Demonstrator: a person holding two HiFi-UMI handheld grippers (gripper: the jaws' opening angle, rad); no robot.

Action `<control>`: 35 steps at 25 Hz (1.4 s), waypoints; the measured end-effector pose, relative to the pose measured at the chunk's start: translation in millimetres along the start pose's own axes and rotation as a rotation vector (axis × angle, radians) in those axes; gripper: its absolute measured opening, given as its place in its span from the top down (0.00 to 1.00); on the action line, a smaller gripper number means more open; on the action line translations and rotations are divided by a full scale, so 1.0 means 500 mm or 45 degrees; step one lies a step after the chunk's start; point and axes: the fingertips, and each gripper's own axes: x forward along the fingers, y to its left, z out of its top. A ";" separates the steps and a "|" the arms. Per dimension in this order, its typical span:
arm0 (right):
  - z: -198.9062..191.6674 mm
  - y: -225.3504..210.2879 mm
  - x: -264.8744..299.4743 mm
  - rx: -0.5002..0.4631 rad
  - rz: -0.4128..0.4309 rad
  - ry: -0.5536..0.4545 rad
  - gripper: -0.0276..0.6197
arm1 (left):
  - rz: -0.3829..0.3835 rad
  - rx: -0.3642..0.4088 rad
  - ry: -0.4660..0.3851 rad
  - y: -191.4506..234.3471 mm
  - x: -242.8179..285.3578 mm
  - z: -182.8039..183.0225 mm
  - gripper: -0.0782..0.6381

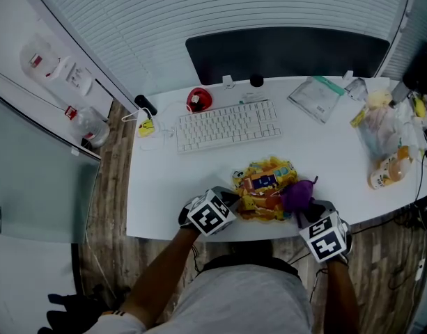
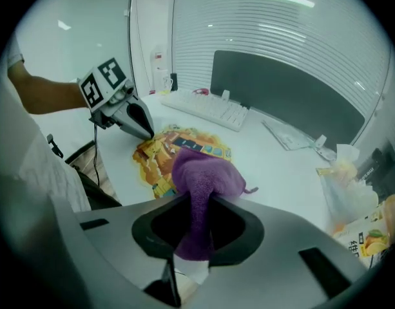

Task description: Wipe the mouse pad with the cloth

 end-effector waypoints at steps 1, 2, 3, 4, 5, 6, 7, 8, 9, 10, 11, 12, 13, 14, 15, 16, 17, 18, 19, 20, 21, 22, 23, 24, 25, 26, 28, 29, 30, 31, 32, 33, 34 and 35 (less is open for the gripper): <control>0.013 -0.003 -0.008 0.025 0.004 -0.041 0.85 | 0.009 0.005 -0.006 0.000 -0.004 0.004 0.87; 0.028 -0.007 -0.017 0.050 0.009 -0.087 0.85 | 0.018 0.007 -0.023 0.000 -0.010 0.010 0.87; 0.044 -0.010 -0.027 0.076 0.014 -0.137 0.85 | 0.029 0.005 -0.050 0.001 -0.017 0.020 0.87; 0.061 -0.013 -0.037 0.100 0.020 -0.188 0.85 | 0.042 0.002 -0.087 0.003 -0.026 0.031 0.87; 0.077 -0.016 -0.046 0.120 0.025 -0.238 0.85 | 0.058 0.000 -0.130 0.005 -0.037 0.045 0.87; 0.092 -0.018 -0.055 0.138 0.030 -0.283 0.85 | 0.076 0.000 -0.176 0.008 -0.049 0.059 0.87; 0.106 -0.020 -0.064 0.154 0.034 -0.324 0.85 | 0.097 0.002 -0.220 0.010 -0.062 0.074 0.87; 0.120 -0.021 -0.073 0.170 0.039 -0.363 0.85 | 0.120 0.009 -0.262 0.011 -0.075 0.089 0.87; 0.133 -0.022 -0.082 0.185 0.043 -0.400 0.85 | 0.145 0.021 -0.303 0.012 -0.090 0.105 0.87; 0.147 -0.022 -0.092 0.198 0.047 -0.439 0.85 | 0.169 0.037 -0.343 0.011 -0.106 0.124 0.87; 0.161 -0.022 -0.102 0.209 0.052 -0.480 0.85 | 0.190 0.050 -0.381 0.010 -0.122 0.141 0.87; 0.175 -0.022 -0.113 0.218 0.058 -0.525 0.85 | 0.207 0.057 -0.422 0.009 -0.137 0.158 0.87; 0.191 -0.021 -0.124 0.227 0.066 -0.574 0.85 | 0.223 0.061 -0.466 0.007 -0.154 0.175 0.87; 0.206 -0.019 -0.136 0.234 0.076 -0.627 0.85 | 0.236 0.060 -0.517 0.005 -0.172 0.192 0.87; 0.222 -0.018 -0.149 0.239 0.089 -0.682 0.85 | 0.247 0.056 -0.575 0.004 -0.190 0.209 0.87; 0.238 -0.016 -0.162 0.244 0.104 -0.737 0.85 | 0.255 0.050 -0.639 0.002 -0.209 0.225 0.87; 0.252 -0.014 -0.174 0.250 0.120 -0.790 0.85 | 0.262 0.045 -0.707 -0.001 -0.227 0.240 0.87; 0.265 -0.012 -0.186 0.259 0.137 -0.841 0.85 | 0.268 0.041 -0.776 -0.003 -0.247 0.255 0.87; 0.277 -0.011 -0.196 0.270 0.152 -0.888 0.85 | 0.273 0.038 -0.844 -0.007 -0.266 0.270 0.87; 0.286 -0.009 -0.206 0.281 0.164 -0.931 0.85 | 0.277 0.034 -0.908 -0.011 -0.285 0.283 0.87; 0.294 -0.008 -0.215 0.290 0.174 -0.969 0.85 | 0.278 0.028 -0.968 -0.016 -0.304 0.294 0.87; 0.300 -0.008 -0.223 0.299 0.182 -1.004 0.85 | 0.278 0.020 -1.023 -0.021 -0.320 0.304 0.87; 0.306 -0.007 -0.231 0.304 0.187 -1.039 0.85 | 0.279 0.010 -1.073 -0.026 -0.336 0.312 0.87; 0.311 -0.006 -0.239 0.307 0.190 -1.073 0.85 | 0.280 -0.003 -1.116 -0.030 -0.350 0.319 0.87; 0.316 -0.005 -0.246 0.306 0.193 -1.108 0.85 | 0.285 -0.016 -1.152 -0.034 -0.363 0.324 0.87; 0.320 -0.003 -0.254 0.301 0.197 -1.143 0.85 | 0.291 -0.023 -1.184 -0.037 -0.373 0.327 0.87; 0.328 0.002 -0.269 0.286 0.207 -1.207 0.85 | 0.306 -0.027 -1.237 -0.043 -0.390 0.332 0.87; 0.332 0.005 -0.276 0.278 0.211 -1.236 0.85 | 0.312 -0.028 -1.259 -0.046 -0.398 0.333 0.87; 0.335 0.008 -0.283 0.269 0.212 -1.263 0.85 | 0.318 -0.029 -1.278 -0.048 -0.404 0.335 0.87; 0.339 0.011 -0.290 0.262 0.212 -1.289 0.85 | 0.325 -0.030 -1.292 -0.049 -0.410 0.336 0.87; 0.342 0.014 -0.297 0.254 0.212 -1.314 0.85 | 0.333 -0.031 -1.303 -0.051 -0.415 0.337 0.87; 0.344 0.017 -0.303 0.246 0.213 -1.337 0.85 | 0.342 -0.030 -1.313 -0.052 -0.419 0.337 0.87; 0.347 0.020 -0.309 0.237 0.214 -1.358 0.85 | 0.350 -0.030 -1.324 -0.053 -0.424 0.338 0.87; 0.349 0.024 -0.313 0.229 0.215 -1.375 0.85 | 0.355 -0.030 -1.333 -0.054 -0.429 0.338 0.87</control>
